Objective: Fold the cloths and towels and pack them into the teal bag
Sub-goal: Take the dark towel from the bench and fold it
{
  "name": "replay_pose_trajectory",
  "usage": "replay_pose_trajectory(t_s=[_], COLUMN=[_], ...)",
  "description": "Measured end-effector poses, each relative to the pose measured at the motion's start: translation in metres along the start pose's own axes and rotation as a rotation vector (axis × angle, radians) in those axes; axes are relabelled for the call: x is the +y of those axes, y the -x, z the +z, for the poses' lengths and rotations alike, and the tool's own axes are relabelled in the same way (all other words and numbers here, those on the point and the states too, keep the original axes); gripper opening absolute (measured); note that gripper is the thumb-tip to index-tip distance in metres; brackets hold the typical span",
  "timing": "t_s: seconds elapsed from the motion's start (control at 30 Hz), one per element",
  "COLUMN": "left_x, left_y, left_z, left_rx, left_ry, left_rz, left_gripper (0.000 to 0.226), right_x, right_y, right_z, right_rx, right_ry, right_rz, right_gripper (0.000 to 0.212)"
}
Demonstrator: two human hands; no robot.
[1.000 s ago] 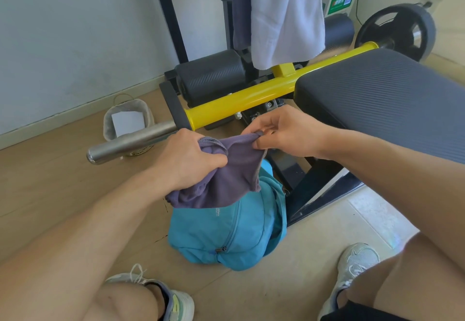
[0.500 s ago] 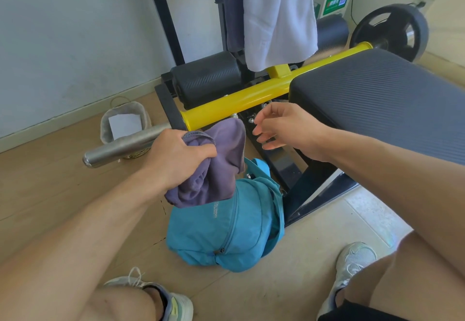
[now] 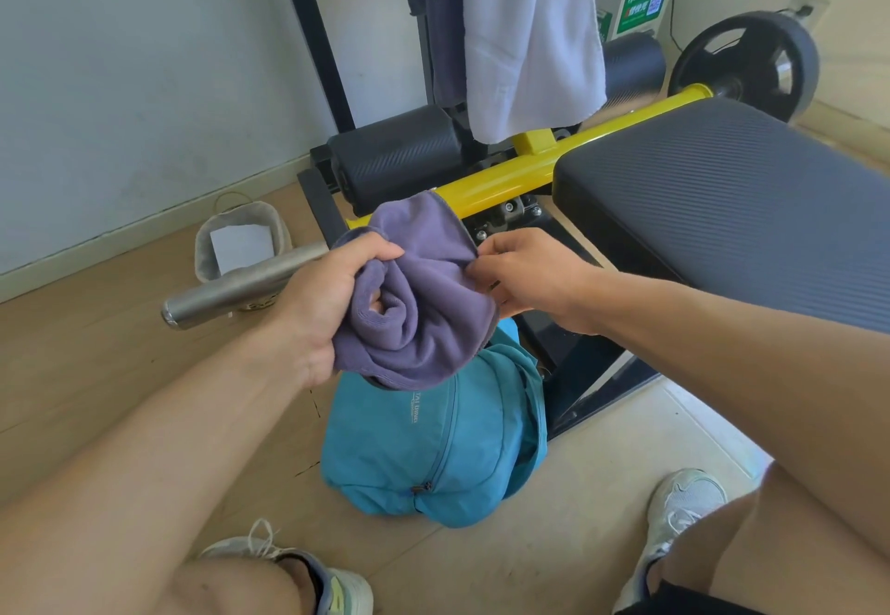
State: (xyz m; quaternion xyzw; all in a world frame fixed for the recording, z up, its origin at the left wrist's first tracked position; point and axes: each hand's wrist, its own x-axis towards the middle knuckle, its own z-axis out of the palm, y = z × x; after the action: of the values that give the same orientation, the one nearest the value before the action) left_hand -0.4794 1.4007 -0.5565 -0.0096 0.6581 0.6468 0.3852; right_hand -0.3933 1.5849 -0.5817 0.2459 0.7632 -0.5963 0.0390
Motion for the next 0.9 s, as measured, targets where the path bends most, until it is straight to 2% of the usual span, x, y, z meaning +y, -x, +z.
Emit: replay_pose_trajectory(t_s=[0.1, 0.23, 0.43, 0.53, 0.63, 0.7, 0.8, 0.9], left_x=[0.001, 0.006, 0.013, 0.011, 0.004, 0.002, 0.003, 0.005], left_y=[0.000, -0.001, -0.004, -0.005, -0.002, 0.003, 0.008, 0.012], left_z=[-0.002, -0.009, -0.026, -0.029, -0.020, -0.015, -0.012, -0.012], left_rx=[0.038, 0.117, 0.184, 0.214, 0.115, 0.012, -0.205, -0.336], left_ry=[-0.013, -0.053, -0.079, -0.110, -0.186, -0.240, -0.241, -0.177], left_rz=[0.025, 0.037, 0.054, 0.079, 0.059, 0.040, 0.014, -0.001], left_gripper=[0.035, 0.029, 0.025, 0.023, 0.037, 0.038, 0.035, 0.032], right_x=[-0.001, -0.006, -0.002, -0.003, -0.002, -0.001, 0.003, 0.015], right_y=[-0.001, -0.002, 0.002, 0.005, 0.005, 0.003, -0.001, -0.007], right_z=[-0.003, -0.014, -0.021, -0.020, -0.015, -0.012, -0.016, -0.016], right_rx=[-0.002, -0.085, -0.230, -0.212, -0.081, -0.062, -0.313, -0.588], right_ry=[-0.102, -0.394, -0.136, -0.029, 0.336, 0.279, 0.012, -0.133], right_rz=[0.011, 0.080, 0.182, 0.203, 0.079, 0.048, 0.099, 0.138], right_gripper=[0.019, 0.029, 0.033, 0.044, 0.052, 0.059, 0.074, 0.084])
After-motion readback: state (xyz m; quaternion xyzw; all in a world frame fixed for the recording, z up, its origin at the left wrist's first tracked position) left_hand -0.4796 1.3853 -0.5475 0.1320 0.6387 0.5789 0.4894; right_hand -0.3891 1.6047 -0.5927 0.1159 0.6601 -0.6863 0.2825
